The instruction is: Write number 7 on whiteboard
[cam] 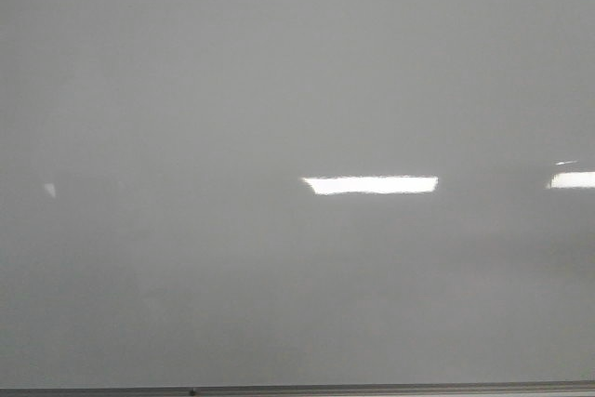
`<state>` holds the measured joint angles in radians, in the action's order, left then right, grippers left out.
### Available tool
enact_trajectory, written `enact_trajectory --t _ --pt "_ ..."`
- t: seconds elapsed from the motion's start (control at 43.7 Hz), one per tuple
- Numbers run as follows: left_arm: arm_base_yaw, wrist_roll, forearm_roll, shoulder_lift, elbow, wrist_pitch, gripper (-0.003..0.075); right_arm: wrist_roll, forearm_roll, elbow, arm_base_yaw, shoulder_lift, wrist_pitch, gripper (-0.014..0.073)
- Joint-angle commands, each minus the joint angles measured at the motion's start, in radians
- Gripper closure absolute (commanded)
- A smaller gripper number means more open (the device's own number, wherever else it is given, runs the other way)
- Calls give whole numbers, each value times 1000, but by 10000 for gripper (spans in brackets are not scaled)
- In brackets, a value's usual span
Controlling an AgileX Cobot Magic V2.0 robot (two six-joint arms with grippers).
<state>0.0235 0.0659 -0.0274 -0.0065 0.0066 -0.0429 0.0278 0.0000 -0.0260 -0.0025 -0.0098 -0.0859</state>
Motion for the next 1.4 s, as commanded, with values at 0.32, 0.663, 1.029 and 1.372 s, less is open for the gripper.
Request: enact_trajectory --t 0.32,0.663,1.029,1.372 --pt "7 -9 -8 -13 14 90 741 -7 -12 2 -5 -18 86 663" --pt "7 -9 -8 -13 14 90 741 -7 -12 2 -5 -18 94 663" --pt "7 -9 -8 -13 3 156 741 -3 14 23 -5 -18 223 663" --pt "7 -9 -44 23 -279 0 741 -8 22 310 -5 18 -55 663"
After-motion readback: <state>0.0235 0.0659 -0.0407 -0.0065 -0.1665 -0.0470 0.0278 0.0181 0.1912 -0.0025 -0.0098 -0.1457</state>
